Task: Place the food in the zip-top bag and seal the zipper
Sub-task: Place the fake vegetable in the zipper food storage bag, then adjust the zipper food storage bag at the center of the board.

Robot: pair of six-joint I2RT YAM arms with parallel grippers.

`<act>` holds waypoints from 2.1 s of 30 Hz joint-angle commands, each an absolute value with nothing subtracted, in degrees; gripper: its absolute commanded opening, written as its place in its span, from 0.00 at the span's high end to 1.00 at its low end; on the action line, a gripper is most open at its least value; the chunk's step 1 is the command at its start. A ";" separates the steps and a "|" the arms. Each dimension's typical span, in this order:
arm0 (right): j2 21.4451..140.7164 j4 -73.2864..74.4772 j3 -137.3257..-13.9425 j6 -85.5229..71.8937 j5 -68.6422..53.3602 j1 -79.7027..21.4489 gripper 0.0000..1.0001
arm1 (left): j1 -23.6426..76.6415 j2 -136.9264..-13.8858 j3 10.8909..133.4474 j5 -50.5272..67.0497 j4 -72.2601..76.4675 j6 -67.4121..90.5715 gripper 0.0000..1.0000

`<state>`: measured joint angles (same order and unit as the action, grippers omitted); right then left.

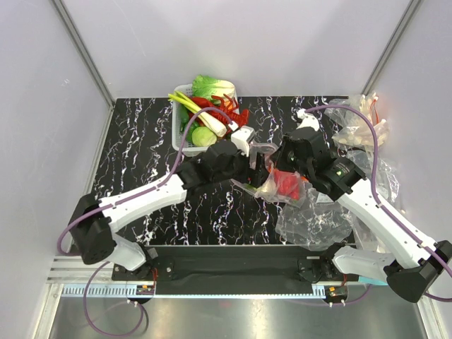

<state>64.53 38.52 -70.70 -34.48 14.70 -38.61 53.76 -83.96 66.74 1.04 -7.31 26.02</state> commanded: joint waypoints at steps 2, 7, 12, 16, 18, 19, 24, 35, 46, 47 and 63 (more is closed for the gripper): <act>62.93 37.61 -70.84 -34.37 18.81 -38.41 1.00 | 53.79 -77.44 69.87 0.71 -11.32 23.91 0.07; 62.23 39.28 -70.66 -33.40 19.51 -38.41 1.00 | 53.00 -71.90 66.71 -3.42 -13.97 24.52 0.04; 61.70 39.81 -69.96 -32.78 19.51 -38.41 1.00 | 48.09 -73.73 64.25 -0.28 -14.33 27.15 0.07; 61.79 39.38 -69.44 -33.22 18.99 -38.41 1.00 | 45.62 -77.95 65.56 5.18 -13.36 27.69 0.17; 61.87 39.20 -69.43 -33.40 18.90 -38.41 1.00 | 45.62 -80.40 67.05 6.85 -13.18 27.33 0.32; 62.14 39.20 -69.52 -33.40 18.81 -38.41 1.00 | 45.62 -81.12 67.41 8.33 -13.01 27.16 0.41; 63.02 39.11 -70.22 -33.14 18.81 -38.41 1.00 | 45.62 -80.60 68.55 7.83 -12.57 26.81 0.85; 69.43 39.73 -81.12 -29.62 17.05 -38.41 1.00 | 45.79 -77.53 79.97 11.43 -16.70 27.86 0.92; 68.47 40.78 -77.25 -32.26 21.00 -38.41 1.00 | 46.05 -74.35 79.54 10.02 -18.81 25.58 0.92; 68.21 41.13 -77.69 -32.08 21.18 -38.32 1.00 | 46.05 -74.36 78.76 10.28 -18.37 25.66 0.92; 63.62 36.10 -76.47 -29.97 18.79 -38.41 1.00 | 44.74 -75.41 74.10 5.38 -15.04 24.34 0.23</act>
